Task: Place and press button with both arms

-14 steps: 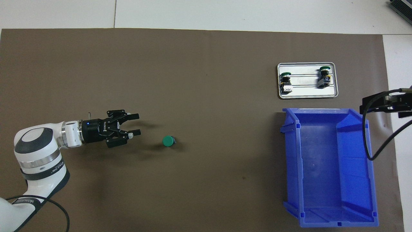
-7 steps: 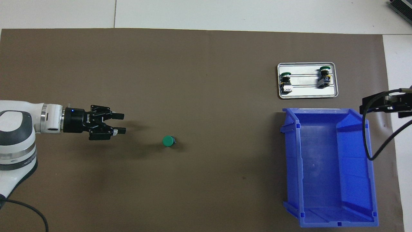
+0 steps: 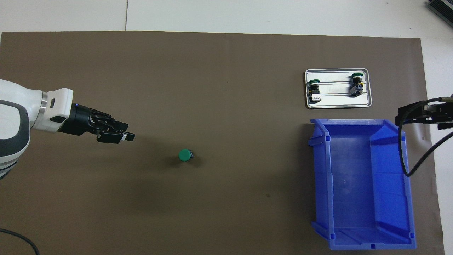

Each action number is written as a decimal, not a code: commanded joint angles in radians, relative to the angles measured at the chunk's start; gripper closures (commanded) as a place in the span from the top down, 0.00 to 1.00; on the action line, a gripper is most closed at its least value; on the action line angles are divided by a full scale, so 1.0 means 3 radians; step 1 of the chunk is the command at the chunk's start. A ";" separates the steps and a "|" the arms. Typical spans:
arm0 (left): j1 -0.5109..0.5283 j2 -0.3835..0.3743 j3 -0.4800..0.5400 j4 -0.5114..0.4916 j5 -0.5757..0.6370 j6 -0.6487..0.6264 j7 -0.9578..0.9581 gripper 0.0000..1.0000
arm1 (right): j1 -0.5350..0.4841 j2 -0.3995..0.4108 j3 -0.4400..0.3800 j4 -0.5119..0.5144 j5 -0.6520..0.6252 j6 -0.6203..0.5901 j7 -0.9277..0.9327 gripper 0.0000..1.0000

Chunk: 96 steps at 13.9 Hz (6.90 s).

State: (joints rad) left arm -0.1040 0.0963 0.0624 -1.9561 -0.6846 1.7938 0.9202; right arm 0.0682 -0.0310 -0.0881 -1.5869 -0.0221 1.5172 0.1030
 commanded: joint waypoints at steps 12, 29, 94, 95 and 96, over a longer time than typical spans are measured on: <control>-0.1417 0.0027 0.0017 -0.0223 0.1622 0.1133 -0.2627 0.00 | -0.0038 -0.0019 0.0023 -0.0043 0.0007 0.0046 -0.0072 1.00; -0.1750 -0.0132 0.0012 -0.0981 0.1832 0.1941 -0.2842 0.00 | -0.0043 -0.0019 0.0023 -0.0043 0.0007 0.0046 -0.0072 1.00; 0.0316 -0.0408 -0.0351 0.1448 0.2261 -0.1106 -0.2991 1.00 | 0.2769 0.1842 0.0109 -0.0197 -0.0233 0.2705 0.1630 0.00; 0.0311 -0.0408 -0.0346 0.1433 0.2256 -0.1096 -0.2991 1.00 | 0.2764 0.1842 0.0104 -0.0166 -0.0233 0.2669 0.1701 0.00; 0.0306 -0.0413 -0.0351 0.1417 0.2256 -0.1086 -0.2980 1.00 | 0.2764 0.1837 0.0099 -0.0136 -0.0238 0.2649 0.1783 0.00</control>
State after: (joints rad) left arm -0.0278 -0.0139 -0.0266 -1.5097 -0.0231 1.4709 0.0300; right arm 0.8979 0.5313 -0.0566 -1.6432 -0.0836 2.3301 0.5991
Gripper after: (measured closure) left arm 0.000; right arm 0.581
